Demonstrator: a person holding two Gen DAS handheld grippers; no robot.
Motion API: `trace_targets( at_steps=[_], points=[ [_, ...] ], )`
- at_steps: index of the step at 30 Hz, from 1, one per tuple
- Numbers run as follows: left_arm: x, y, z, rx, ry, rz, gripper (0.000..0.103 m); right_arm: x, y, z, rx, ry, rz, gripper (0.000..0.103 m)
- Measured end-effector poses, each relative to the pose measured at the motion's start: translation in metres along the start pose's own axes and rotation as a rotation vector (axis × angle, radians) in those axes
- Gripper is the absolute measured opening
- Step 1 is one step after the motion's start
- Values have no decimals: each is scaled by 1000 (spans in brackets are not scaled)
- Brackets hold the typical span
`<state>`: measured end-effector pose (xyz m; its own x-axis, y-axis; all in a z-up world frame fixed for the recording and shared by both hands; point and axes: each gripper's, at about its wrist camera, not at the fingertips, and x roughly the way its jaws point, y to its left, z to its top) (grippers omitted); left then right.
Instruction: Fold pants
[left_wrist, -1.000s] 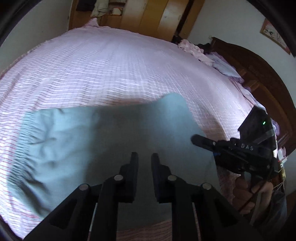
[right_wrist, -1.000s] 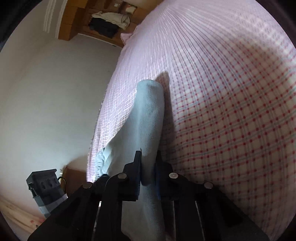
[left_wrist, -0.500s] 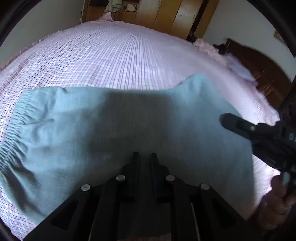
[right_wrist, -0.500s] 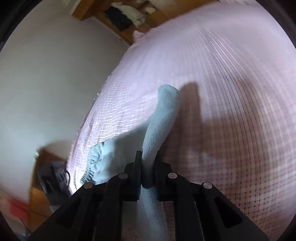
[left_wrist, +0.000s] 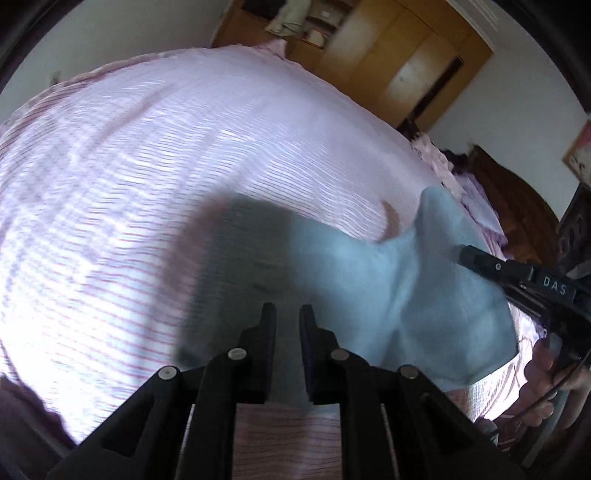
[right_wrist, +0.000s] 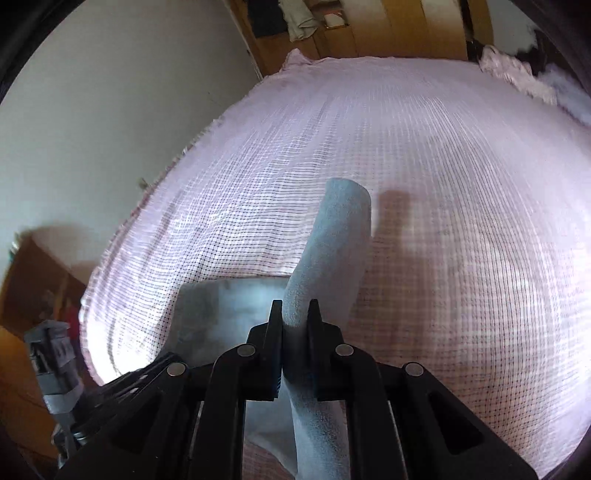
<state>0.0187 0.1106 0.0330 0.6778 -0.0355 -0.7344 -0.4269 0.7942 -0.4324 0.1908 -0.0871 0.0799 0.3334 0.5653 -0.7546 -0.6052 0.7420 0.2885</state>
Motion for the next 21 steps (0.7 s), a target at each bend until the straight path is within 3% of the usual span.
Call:
trace_targets(
  at_steps=[5,11,16,21],
  points=[
    [-17,48,10,-61,-27,10,17,29,76,-3,-197,32,-106,4],
    [-29,90,10,-133,-60,13,17,73,133,-26,-289,87,-76,4],
    [-25,112,5,-183,-49,5,17,97,151,-36,-316,96,-68,4],
    [-27,117,2,-189,-49,-12,17,104,140,-36,-245,102,-8,4]
  ],
)
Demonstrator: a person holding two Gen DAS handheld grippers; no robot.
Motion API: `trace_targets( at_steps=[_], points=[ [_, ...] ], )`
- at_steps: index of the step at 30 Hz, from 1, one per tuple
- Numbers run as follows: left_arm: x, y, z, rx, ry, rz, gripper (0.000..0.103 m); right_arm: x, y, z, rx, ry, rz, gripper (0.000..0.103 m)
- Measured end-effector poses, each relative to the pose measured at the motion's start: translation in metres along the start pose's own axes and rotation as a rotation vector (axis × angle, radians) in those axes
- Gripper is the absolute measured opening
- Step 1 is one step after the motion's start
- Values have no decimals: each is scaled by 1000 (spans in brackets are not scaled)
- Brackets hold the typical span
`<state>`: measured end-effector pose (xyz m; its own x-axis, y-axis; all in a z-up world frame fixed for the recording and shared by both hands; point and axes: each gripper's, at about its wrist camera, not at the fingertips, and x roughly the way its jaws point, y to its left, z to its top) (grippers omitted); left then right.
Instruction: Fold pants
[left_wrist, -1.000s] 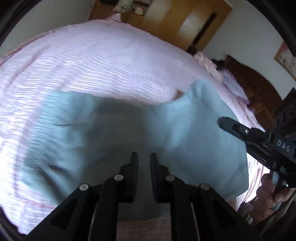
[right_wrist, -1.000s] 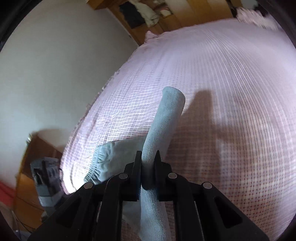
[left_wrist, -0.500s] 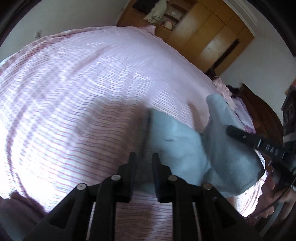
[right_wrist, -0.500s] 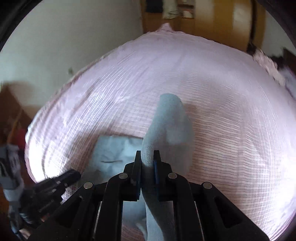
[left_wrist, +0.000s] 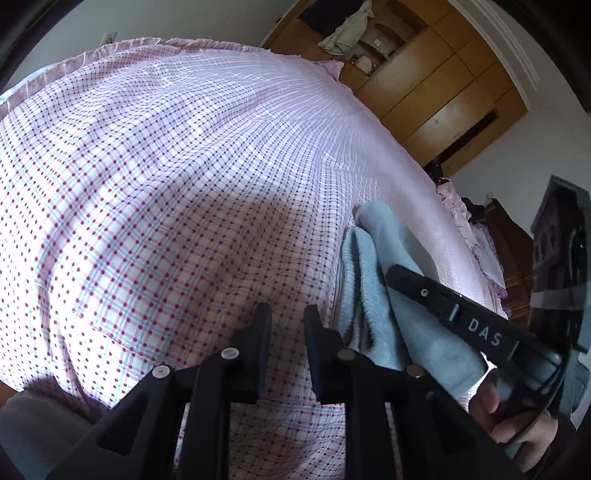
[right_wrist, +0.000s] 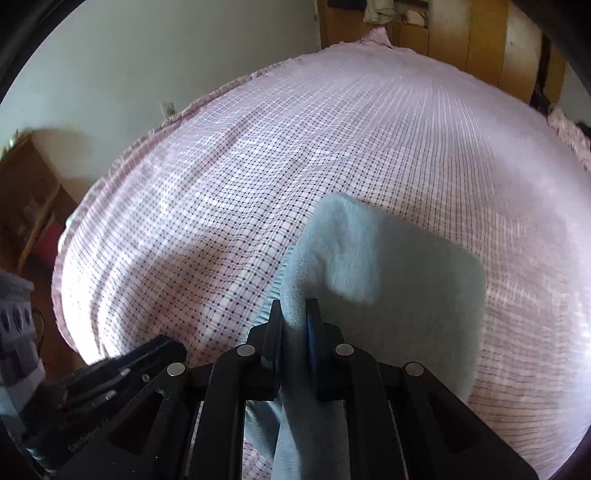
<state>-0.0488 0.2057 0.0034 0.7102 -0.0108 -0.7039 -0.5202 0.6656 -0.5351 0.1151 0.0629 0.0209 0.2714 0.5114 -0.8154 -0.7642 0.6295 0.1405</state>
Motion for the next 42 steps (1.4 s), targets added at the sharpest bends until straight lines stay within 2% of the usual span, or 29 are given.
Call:
trace_targets(
  at_steps=[5,9,12,13,16,18,20,21,22,23,25,28,29,30,32,35,36,37,38,41,42],
  points=[
    [5,-7,-1,13,1,6,17,-14,-4,2,70,-79,56,4],
    [6,-13,-5,11,-4,3,17,-6,-9,5,133,-63,74,4],
    [6,-13,-8,11,-5,3,17,2,-9,8,168,-59,100,13],
    [6,-13,-8,12,-2,3,17,5,-9,7,187,-62,143,19],
    [2,-15,-11,16,-4,5,17,5,-18,4,258,-100,274,25],
    [1,-17,-12,16,-4,1,17,-5,-34,0,378,-175,423,25],
    [0,-17,-12,14,-4,-20,24,-21,-52,-5,445,-253,464,28],
    [-1,-17,-11,12,-3,-36,28,-30,-60,-8,449,-281,451,28],
    [-3,-18,-10,11,1,-58,36,-39,-66,-11,443,-301,429,29],
    [-5,-20,-9,15,12,-92,44,-48,-74,-16,427,-316,396,30],
    [-10,-26,-5,27,29,-161,54,-66,-89,-34,398,-341,320,31],
    [-10,-36,1,16,78,-270,72,-89,-112,-81,356,-385,132,34],
    [-6,-39,2,10,109,-297,73,-92,-117,-94,354,-383,90,34],
    [-2,-43,3,12,140,-304,73,-93,-123,-112,357,-368,44,34],
    [6,-51,1,24,190,-300,73,-92,-129,-136,366,-336,5,34],
    [18,-64,0,51,256,-264,69,-90,-141,-168,397,-290,-26,34],
    [20,-69,-1,64,268,-233,63,-90,-142,-173,403,-286,-32,34],
    [22,-73,-1,80,269,-186,42,-91,-142,-177,406,-290,-42,34],
    [22,-77,0,99,271,-139,27,-92,-139,-181,399,-301,-57,34],
    [19,-83,2,95,284,-92,26,-96,-119,-188,301,-343,-139,40],
    [16,-86,4,95,282,-80,25,-97,-107,-188,255,-362,-168,47]
  ],
)
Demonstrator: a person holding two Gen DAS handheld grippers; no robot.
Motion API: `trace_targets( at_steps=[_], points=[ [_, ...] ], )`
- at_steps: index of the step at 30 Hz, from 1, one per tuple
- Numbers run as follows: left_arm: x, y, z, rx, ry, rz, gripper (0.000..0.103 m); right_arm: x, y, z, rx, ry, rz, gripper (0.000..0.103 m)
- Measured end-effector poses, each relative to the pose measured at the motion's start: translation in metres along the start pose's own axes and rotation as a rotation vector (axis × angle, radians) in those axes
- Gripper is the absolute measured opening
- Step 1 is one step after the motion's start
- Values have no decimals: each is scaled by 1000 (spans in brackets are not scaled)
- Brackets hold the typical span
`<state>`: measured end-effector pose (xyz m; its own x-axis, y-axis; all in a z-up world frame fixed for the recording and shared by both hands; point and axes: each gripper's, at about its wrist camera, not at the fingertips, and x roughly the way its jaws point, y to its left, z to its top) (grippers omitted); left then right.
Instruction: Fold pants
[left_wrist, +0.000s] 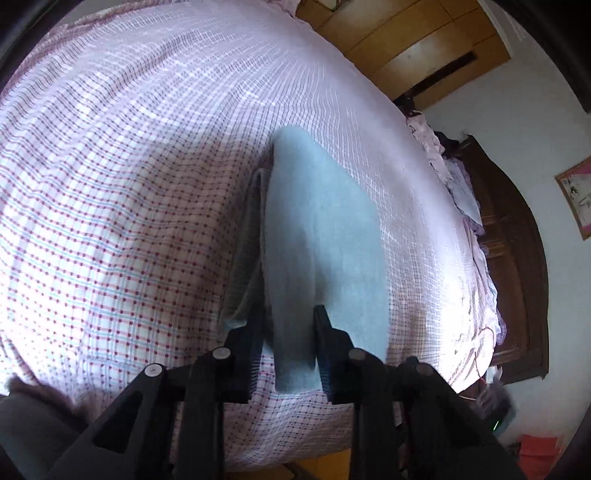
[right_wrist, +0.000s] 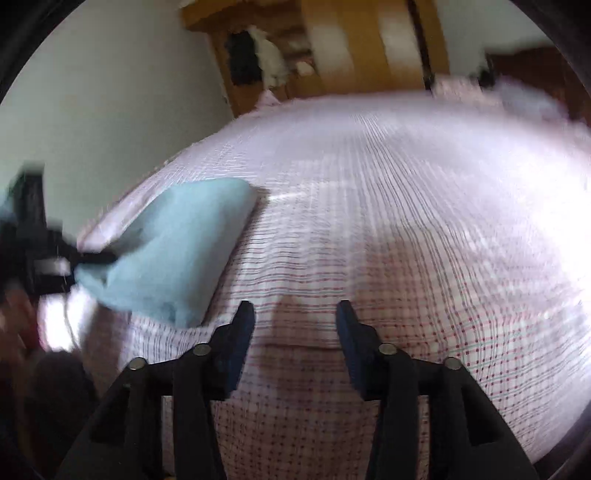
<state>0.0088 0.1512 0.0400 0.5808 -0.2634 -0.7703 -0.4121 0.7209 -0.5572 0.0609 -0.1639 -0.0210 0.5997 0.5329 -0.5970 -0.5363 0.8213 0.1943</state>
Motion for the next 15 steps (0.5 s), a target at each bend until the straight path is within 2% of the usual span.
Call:
trace_targets(
  at_steps=[1,5,7,8,12,15],
  points=[
    [-3,-3,1,0,-1,18,24,-4,14,-4,-60,-38,-16,52],
    [-10,-19,3,14,16,87,24,-13,53,-13,-195,-130,-17,54],
    [-13,-30,6,26,21,98,22,-16,68,-20,-254,-153,-13,54],
    [-15,-33,9,29,15,84,16,-17,74,-22,-279,-156,-10,54],
    [-23,-51,25,72,-19,39,11,-19,86,-23,-326,-185,-22,54],
    [-28,-76,31,111,-31,-21,9,-23,92,-24,-332,-234,-72,55]
  ],
)
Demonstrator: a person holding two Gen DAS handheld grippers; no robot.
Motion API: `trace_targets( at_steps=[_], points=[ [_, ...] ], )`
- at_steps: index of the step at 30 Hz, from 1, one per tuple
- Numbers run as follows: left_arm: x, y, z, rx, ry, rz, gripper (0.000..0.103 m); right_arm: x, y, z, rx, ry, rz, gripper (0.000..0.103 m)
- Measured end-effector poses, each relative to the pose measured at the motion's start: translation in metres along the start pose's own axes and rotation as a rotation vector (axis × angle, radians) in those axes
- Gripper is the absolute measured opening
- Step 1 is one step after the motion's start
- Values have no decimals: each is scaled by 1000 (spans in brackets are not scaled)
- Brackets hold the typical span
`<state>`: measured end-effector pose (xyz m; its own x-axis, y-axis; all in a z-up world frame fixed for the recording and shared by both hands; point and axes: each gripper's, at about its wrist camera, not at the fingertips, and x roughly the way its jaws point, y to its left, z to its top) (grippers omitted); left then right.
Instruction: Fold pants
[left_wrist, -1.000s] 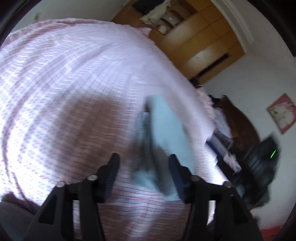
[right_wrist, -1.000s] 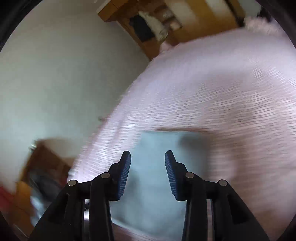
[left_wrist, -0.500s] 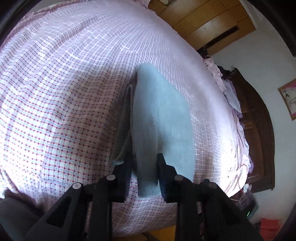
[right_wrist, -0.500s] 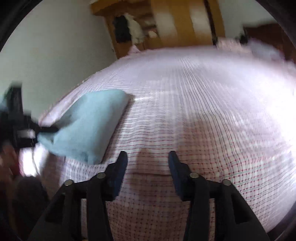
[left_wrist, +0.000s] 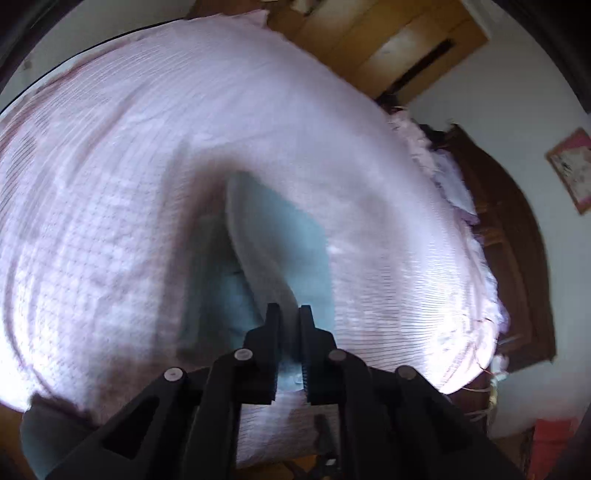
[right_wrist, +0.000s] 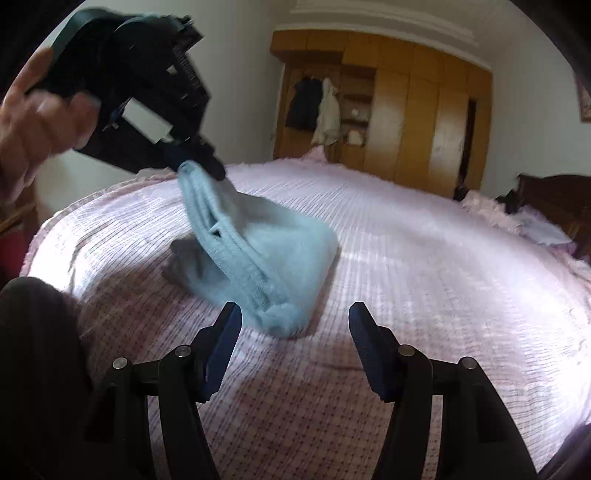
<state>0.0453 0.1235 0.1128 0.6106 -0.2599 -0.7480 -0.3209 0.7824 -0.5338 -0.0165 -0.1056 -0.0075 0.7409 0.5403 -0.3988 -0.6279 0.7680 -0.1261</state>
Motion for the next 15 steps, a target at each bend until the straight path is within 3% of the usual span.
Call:
trace_targets(
  at_steps=[9,15],
  points=[
    [-10,-58,0,141,-25,-71,9,31,16,21,79,-10,-112,58],
    [-9,-59,-1,160,-36,-86,9,67,38,35,24,-31,-192,58]
  ],
)
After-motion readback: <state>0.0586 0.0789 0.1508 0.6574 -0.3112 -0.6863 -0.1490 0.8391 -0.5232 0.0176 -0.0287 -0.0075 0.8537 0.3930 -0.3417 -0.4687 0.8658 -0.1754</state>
